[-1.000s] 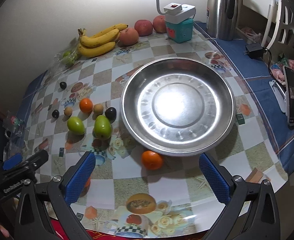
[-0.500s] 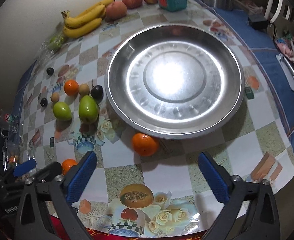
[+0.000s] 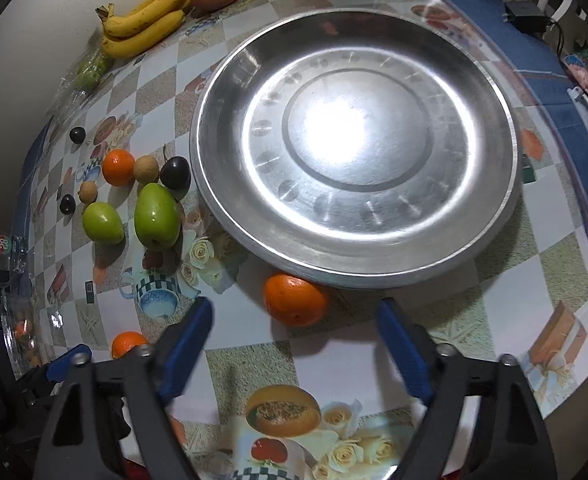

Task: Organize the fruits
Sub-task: 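Grasp a mandarin orange with the left tool while the right tool grasps another orange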

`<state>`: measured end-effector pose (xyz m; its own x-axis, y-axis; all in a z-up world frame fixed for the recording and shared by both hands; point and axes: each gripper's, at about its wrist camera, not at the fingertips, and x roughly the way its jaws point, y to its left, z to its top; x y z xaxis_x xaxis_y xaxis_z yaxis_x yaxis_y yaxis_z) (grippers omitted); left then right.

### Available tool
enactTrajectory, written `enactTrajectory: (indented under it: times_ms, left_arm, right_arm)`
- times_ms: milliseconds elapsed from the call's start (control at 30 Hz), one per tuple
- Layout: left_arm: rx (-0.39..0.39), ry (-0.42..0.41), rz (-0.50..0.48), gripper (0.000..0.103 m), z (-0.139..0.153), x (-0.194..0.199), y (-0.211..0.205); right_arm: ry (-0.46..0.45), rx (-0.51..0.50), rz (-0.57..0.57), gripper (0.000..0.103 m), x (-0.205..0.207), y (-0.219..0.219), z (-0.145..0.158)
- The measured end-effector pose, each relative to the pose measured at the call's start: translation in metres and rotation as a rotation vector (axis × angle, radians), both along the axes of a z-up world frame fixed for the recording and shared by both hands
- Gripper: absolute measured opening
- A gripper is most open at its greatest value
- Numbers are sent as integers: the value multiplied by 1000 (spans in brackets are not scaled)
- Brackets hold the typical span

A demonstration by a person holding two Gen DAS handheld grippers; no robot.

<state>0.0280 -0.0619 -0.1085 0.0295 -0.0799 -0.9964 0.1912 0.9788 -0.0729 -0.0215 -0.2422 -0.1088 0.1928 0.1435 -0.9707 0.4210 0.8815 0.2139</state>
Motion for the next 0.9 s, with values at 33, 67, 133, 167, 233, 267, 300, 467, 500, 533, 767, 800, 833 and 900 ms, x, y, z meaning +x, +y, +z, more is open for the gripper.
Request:
enactTrajectory:
  times_ms: [33,67,133,167,233,267,300,467,500,533,767,800,833,900]
  left_arm:
    - [0,8,0,102,-3,1,-2]
    - [1,13,7,102,-7,2,-4]
    - [-4,24,17,95,-14,4,-4]
    - [-6,27,19,88,-21,6,-1]
    - [-8,43,24,83,-28,7,0]
    - [-13,51,25,77,-32,8,0]
    - [-18,56,25,74,-34,8,1]
    - [-25,60,31,49,-45,9,4]
    - [-33,61,28,47,-46,9,4]
    - [-35,61,26,43,-44,8,1]
    - [-22,49,22,43,-59,10,-8]
    - [-23,50,23,43,-56,6,-7]
    - [-23,49,24,43,-57,6,-7]
    - [-13,40,28,43,-58,5,-7]
  right_arm:
    - [5,-1,-2,80,1,1,-2]
    - [6,1,-4,79,2,1,-3]
    - [5,9,-8,70,3,0,-4]
    - [7,9,-11,68,4,-1,-5]
    - [9,7,-14,66,4,-2,-7]
    - [9,3,-20,65,5,-2,-7]
    - [7,-1,-24,64,4,-3,-7]
    - [1,-4,-32,55,6,-4,-9]
    - [2,-5,-34,53,6,-4,-9]
    - [3,-5,-36,50,6,-5,-10]
    - [1,4,-59,43,5,-9,-13]
    - [-1,6,-59,42,5,-9,-12]
    - [-4,10,-59,39,5,-9,-12]
    - [-6,11,-60,39,3,-10,-11]
